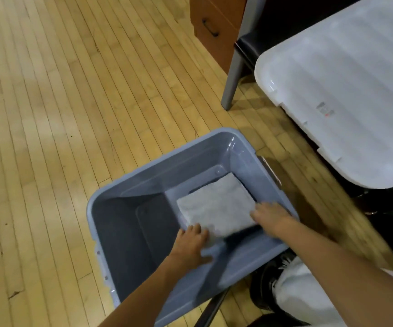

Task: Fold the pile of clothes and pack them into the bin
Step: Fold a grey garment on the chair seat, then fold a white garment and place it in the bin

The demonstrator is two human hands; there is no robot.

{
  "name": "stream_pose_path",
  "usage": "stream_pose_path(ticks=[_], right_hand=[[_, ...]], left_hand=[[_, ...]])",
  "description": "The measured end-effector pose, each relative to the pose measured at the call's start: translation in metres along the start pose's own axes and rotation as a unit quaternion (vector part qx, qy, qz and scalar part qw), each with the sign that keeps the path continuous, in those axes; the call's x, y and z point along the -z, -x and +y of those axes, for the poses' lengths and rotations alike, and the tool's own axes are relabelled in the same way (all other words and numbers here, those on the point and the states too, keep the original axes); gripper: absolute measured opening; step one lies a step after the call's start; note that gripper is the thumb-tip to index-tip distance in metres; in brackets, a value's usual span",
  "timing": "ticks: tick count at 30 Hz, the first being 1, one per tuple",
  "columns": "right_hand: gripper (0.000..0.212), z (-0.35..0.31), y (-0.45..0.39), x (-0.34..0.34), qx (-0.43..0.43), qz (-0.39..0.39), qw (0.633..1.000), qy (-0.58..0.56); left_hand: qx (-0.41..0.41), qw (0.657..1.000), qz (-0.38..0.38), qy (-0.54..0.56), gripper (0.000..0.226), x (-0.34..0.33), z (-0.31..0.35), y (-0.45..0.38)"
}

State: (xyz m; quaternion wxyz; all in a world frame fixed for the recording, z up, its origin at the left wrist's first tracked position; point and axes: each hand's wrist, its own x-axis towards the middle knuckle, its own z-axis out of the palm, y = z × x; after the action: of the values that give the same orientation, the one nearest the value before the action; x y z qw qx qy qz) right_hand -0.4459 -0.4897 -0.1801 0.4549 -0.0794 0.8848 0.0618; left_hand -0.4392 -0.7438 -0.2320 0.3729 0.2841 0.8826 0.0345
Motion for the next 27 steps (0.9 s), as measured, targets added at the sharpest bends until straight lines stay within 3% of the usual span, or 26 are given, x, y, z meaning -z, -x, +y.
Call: stream_pose_path(ticks=[2, 4, 11, 15, 19, 23, 27], right_hand=[[0.031, 0.002, -0.001, -0.014, -0.021, -0.089, 0.996, -0.017], [0.023, 0.008, -0.006, -0.011, -0.037, -0.089, 0.991, -0.095], [0.015, 0.021, 0.003, 0.049, -0.029, 0.133, 0.926, -0.352], [0.027, 0.031, 0.051, 0.096, 0.022, 0.278, 0.849, -0.449], [0.031, 0.078, 0.136, 0.105, -0.007, 0.414, 0.746, -0.521], [0.029, 0.136, 0.249, 0.046, -0.083, 0.502, 0.643, -0.573], [0.030, 0.192, 0.358, -0.067, -0.210, 0.556, 0.561, -0.576]], left_hand=[[0.022, 0.995, -0.085, 0.040, 0.053, -0.013, 0.005, -0.001], [0.048, 0.991, -0.062, 0.105, 0.041, -0.012, 0.006, -0.006], [0.019, 0.960, 0.123, 0.250, 0.026, 0.073, 0.027, -0.031], [-0.072, 0.915, 0.243, 0.315, 0.031, 0.165, 0.084, -0.033], [-0.176, 0.865, 0.264, 0.390, 0.029, 0.236, 0.169, -0.025], [-0.279, 0.847, 0.218, 0.397, 0.028, 0.267, 0.292, -0.003], [-0.406, 0.849, 0.110, 0.321, 0.027, 0.235, 0.446, 0.015]])
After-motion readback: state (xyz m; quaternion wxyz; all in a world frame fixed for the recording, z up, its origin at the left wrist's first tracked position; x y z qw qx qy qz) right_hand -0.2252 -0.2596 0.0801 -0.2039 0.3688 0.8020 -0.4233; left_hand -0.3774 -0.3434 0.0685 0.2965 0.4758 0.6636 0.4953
